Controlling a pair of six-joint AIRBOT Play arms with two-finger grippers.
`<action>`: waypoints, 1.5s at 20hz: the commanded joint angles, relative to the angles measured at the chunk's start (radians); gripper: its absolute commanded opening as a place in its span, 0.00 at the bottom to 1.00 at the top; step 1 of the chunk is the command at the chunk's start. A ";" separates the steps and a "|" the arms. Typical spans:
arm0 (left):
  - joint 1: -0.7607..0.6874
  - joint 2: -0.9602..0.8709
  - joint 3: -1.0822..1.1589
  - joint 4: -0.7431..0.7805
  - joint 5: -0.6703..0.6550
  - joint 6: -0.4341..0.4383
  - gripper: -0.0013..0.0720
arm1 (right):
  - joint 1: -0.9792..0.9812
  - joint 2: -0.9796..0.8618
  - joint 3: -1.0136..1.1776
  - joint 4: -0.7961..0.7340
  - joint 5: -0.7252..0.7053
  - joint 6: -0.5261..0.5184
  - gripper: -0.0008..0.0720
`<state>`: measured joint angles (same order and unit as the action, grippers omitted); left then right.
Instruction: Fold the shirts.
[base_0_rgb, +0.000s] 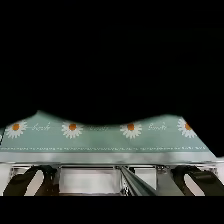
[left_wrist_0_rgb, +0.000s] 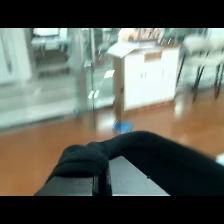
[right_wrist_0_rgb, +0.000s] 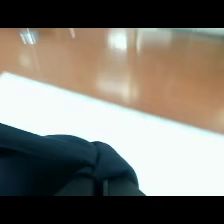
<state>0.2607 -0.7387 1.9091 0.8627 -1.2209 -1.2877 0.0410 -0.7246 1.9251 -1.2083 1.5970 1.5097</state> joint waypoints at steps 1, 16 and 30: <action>0.001 0.034 -0.094 0.111 -0.170 -0.098 0.05 | -0.001 0.122 -0.216 -0.024 0.133 0.074 0.06; -0.279 -0.322 -1.027 -0.142 0.354 -0.022 0.06 | -0.021 -0.162 -1.259 -0.321 -0.614 0.276 0.06; 0.200 -0.444 -1.036 -0.053 -0.160 0.001 0.98 | -0.612 -0.265 -1.023 -0.073 -0.369 -0.012 0.88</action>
<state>0.3157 -1.2068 0.9501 0.7341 -1.2499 -1.2907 -0.4110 -1.0695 0.9600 -1.2922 1.2167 1.5467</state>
